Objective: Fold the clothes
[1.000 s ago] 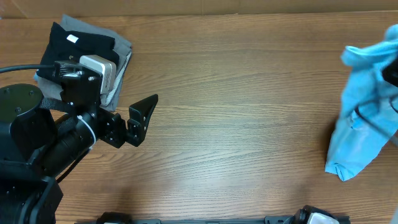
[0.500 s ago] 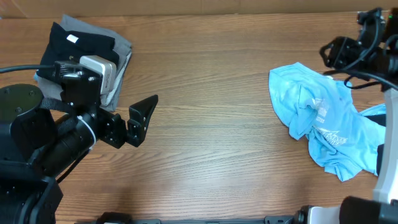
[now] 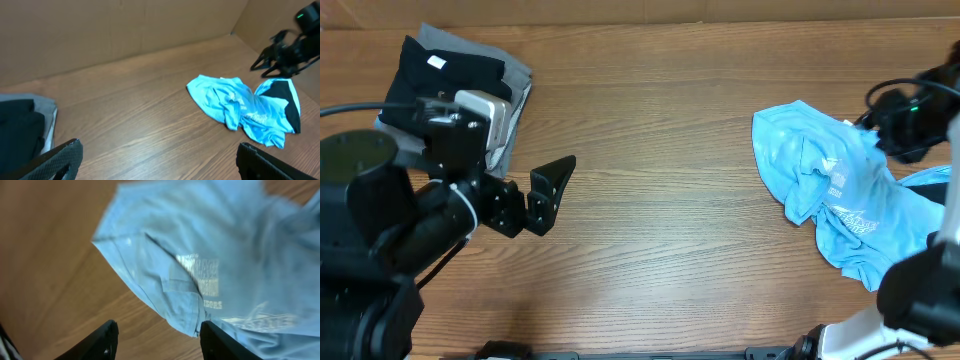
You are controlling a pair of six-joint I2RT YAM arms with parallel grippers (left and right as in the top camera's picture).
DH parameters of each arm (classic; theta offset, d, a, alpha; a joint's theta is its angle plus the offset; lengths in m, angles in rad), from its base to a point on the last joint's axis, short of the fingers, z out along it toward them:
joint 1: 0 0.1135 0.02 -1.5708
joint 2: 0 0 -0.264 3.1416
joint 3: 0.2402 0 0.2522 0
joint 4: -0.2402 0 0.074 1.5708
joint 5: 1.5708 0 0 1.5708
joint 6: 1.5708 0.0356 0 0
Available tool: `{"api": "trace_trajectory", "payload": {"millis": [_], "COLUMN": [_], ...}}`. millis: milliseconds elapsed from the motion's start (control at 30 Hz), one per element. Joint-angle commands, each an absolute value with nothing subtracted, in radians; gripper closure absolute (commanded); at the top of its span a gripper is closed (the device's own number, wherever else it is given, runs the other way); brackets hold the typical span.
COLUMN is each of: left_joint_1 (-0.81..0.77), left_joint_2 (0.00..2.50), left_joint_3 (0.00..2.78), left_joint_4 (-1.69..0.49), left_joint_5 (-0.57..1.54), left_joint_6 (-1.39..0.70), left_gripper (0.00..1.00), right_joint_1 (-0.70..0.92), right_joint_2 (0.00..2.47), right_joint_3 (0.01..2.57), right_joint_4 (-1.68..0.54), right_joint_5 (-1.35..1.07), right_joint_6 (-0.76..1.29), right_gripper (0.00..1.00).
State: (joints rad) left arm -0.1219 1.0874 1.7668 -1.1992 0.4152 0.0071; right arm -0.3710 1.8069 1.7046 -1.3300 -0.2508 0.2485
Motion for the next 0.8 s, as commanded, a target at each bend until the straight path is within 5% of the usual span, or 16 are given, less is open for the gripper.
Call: {"api": "trace_trajectory", "payload": {"millis": [0, 367, 433, 667, 767], "left_joint_1": [-0.118, -0.118, -0.118, -0.118, -0.118], "left_joint_2": [1.117, 1.182, 1.185, 1.189, 1.189], "left_joint_3": [1.778, 1.778, 1.778, 1.778, 1.778], "left_joint_4": [-1.209, -1.216, -1.216, -1.215, -1.216], "left_joint_5": [0.425, 0.447, 0.447, 0.447, 0.447], "left_joint_6": [0.022, 0.022, 0.022, 0.023, 0.022], "left_gripper": [0.00, 0.00, 0.00, 0.00, 0.00], "right_joint_1": [-0.357, -0.327, -0.327, -0.332, -0.344], "right_joint_2": [1.853, 1.866, 1.866, 1.860, 1.842], "right_joint_3": [1.628, 1.323, 1.272, 1.309, 1.391], "right_joint_4": [-1.296, -0.988, -0.934, -0.967, -1.037], "right_joint_5": [-0.271, -0.271, -0.271, -0.274, -0.270], "right_joint_6": [0.239, 0.173, 0.186, 0.216, 0.209], "right_gripper": [0.43, 0.41, 0.46, 0.93, 0.96]}}
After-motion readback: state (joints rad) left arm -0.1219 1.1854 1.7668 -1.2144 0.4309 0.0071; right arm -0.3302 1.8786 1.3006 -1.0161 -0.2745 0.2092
